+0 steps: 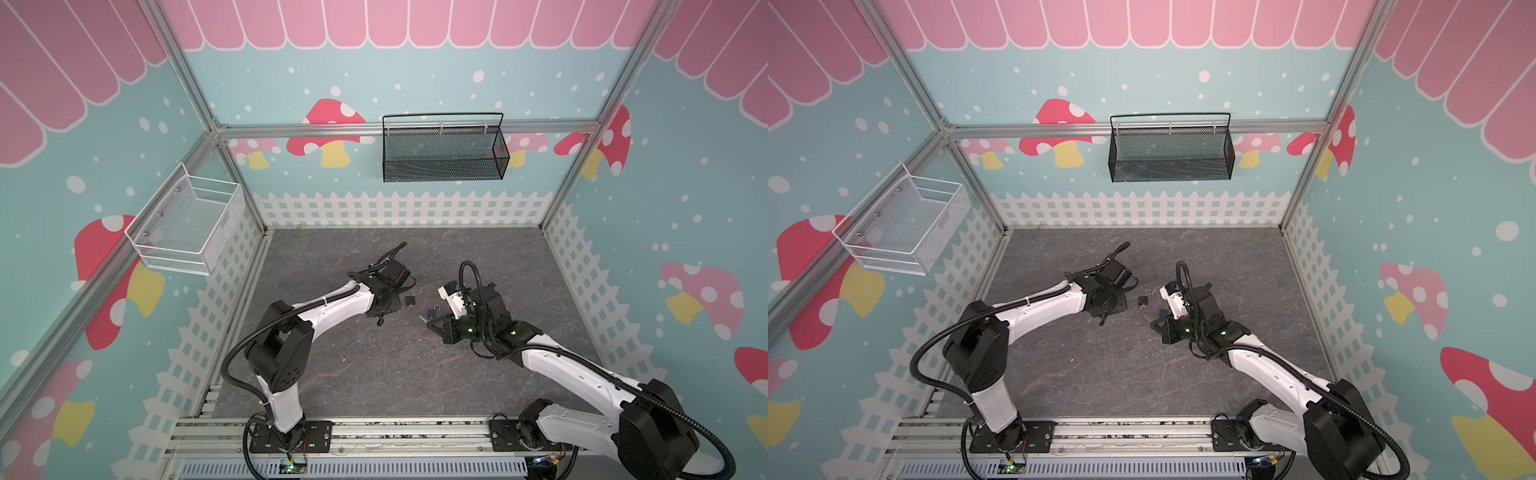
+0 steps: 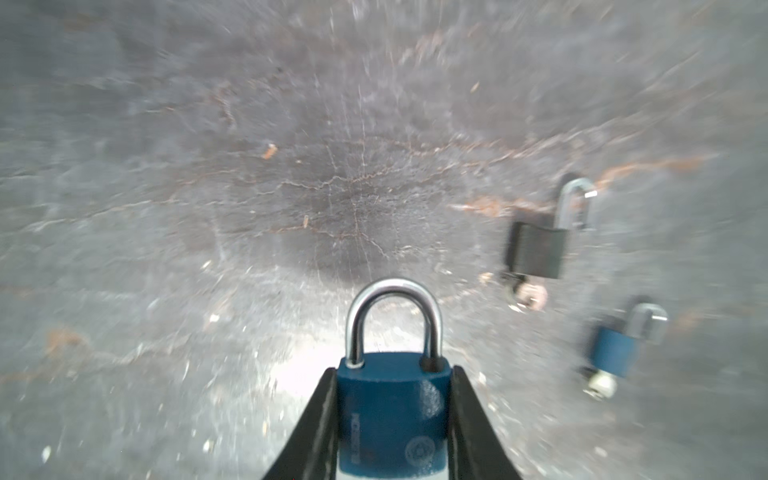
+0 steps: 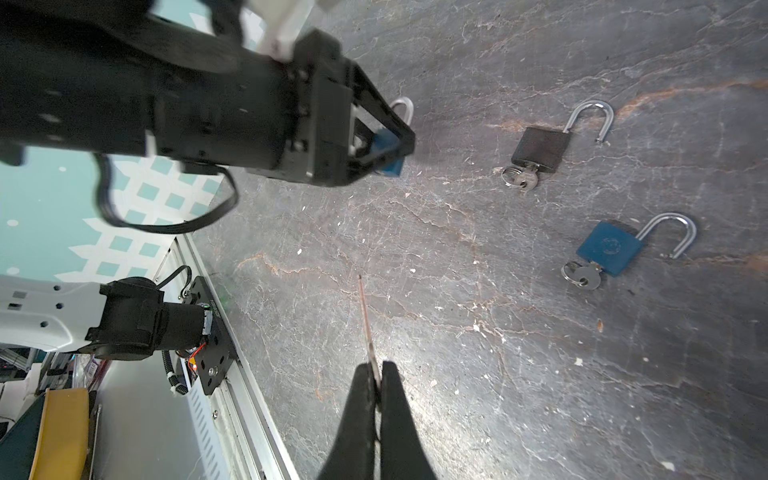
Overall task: Unlock with the key
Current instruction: 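Lift the blue padlock with the left gripper while the right holds the key, then bring the key to the keyhole with the right gripper while the left holds the padlock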
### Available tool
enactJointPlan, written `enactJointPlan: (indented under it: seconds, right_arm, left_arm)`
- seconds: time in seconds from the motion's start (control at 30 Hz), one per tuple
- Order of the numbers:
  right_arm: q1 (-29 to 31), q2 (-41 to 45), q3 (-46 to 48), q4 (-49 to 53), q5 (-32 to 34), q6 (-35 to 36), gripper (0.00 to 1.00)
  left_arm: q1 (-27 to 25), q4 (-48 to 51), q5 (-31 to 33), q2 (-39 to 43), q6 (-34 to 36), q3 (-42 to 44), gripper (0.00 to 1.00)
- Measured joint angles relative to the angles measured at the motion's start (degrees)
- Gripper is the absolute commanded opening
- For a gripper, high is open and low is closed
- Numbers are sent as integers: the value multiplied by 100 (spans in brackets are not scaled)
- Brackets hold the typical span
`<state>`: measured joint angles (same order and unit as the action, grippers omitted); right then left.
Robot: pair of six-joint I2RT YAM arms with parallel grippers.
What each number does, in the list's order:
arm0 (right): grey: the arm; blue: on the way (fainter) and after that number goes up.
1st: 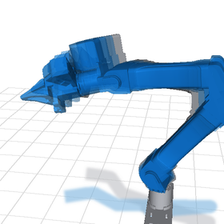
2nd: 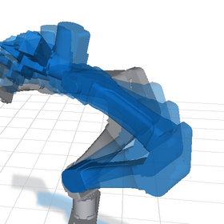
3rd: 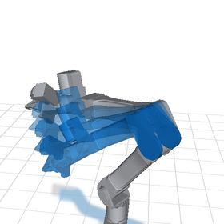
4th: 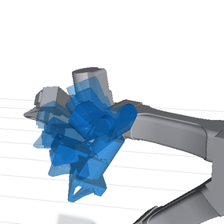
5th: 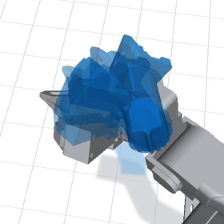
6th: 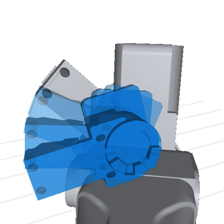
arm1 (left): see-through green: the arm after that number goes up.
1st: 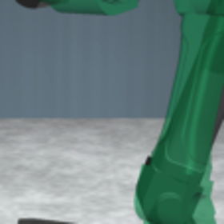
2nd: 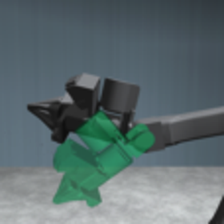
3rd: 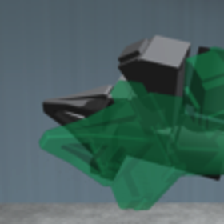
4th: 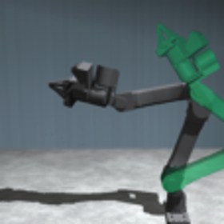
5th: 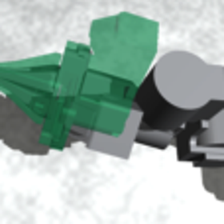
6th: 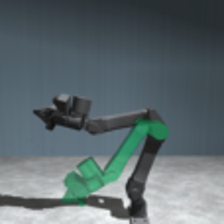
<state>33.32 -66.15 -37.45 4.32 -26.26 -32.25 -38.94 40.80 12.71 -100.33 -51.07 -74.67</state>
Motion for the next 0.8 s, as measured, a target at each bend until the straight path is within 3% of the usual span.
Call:
enactJointPlan:
  seconds: [0.3,0.8]
  right_arm:
    - [122,293,153,85,210,-387,0]
    - [1419,529,546,-986,1204,-1563,0]
  left_arm:
    - [-485,-15,439,1248,-1182,529,0]
    - [-1084,-105,756,1816,-2131,660,0]
